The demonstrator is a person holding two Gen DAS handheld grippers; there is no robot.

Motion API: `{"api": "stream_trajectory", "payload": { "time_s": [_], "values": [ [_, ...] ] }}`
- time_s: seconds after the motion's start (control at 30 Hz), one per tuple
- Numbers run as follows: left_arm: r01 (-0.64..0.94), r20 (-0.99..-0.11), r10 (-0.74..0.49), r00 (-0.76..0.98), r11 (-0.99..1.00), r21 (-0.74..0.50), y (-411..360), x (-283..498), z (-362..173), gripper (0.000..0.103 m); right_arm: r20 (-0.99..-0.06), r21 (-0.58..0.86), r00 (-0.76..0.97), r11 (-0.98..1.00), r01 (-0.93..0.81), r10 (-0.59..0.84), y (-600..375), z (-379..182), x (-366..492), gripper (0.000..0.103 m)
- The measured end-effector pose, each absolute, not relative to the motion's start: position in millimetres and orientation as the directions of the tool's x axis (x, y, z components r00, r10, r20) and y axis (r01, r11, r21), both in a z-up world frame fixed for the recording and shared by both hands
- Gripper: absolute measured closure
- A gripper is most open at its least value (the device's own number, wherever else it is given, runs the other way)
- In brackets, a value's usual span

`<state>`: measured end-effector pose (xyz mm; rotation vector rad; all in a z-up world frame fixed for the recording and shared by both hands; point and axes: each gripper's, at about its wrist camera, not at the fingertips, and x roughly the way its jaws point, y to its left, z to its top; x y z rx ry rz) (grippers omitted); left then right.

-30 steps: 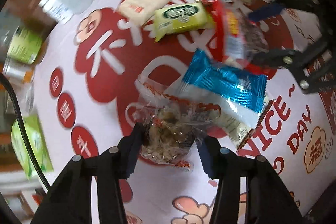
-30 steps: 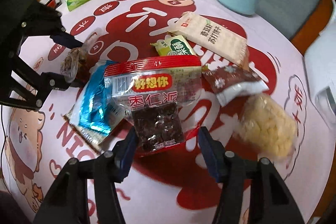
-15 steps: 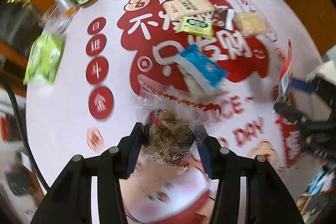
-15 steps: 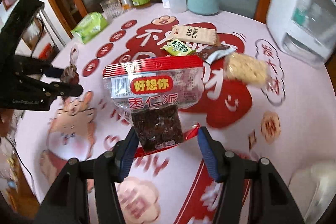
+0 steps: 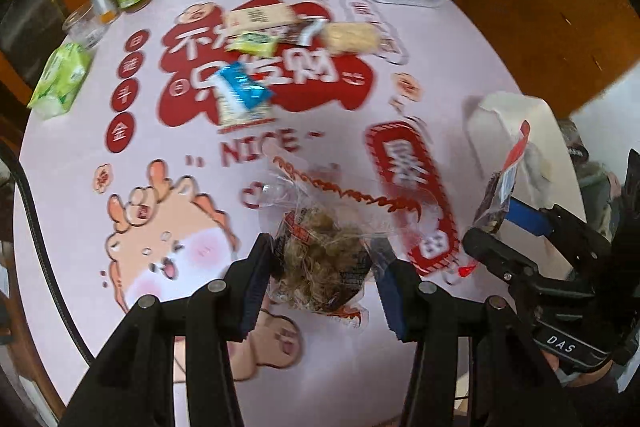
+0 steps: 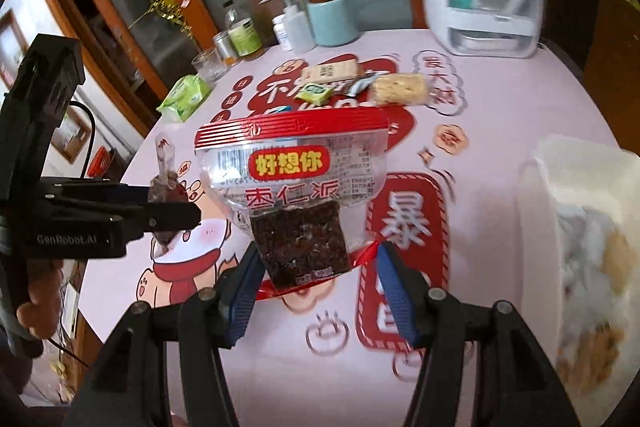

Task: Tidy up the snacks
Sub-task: 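Carry the nut bag and date pack over the white bin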

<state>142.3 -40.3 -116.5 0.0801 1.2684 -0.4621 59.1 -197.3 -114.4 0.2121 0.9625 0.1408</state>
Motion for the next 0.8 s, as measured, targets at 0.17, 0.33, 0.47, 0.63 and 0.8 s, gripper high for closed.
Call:
{"api": "stream_trajectory", "payload": {
  "time_s": [0.17, 0.33, 0.47, 0.63, 0.8],
  "values": [
    [0.459, -0.924, -0.277, 0.262, 0.878, -0.134, -83, 110, -101, 0.055, -0.799, 0.249, 0.578, 0.966, 0.068, 0.166, -219, -108, 22, 0.045],
    [0.541, -0.918, -0.303, 0.257, 0.832, -0.123, -129, 90, -90, 0.055, -0.805, 0.256, 0.582, 0.953, 0.162, 0.117, -243, -107, -10, 0.045],
    [0.613, -0.912, -0.316, 0.262, 0.784, -0.096, -170, 76, -80, 0.054, -0.803, 0.249, 0.592, 0.94, 0.234, 0.066, -265, -104, -30, 0.045],
    [0.686, -0.906, -0.345, 0.245, 0.722, -0.09, -219, 63, -71, 0.054, -0.791, 0.222, 0.611, 0.912, 0.345, -0.038, -300, -95, -56, 0.045],
    [0.742, -0.893, -0.377, 0.246, 0.666, -0.077, -268, 49, -61, 0.054, -0.787, 0.181, 0.595, 0.86, 0.477, -0.165, -342, -89, -79, 0.045]
  ]
}}
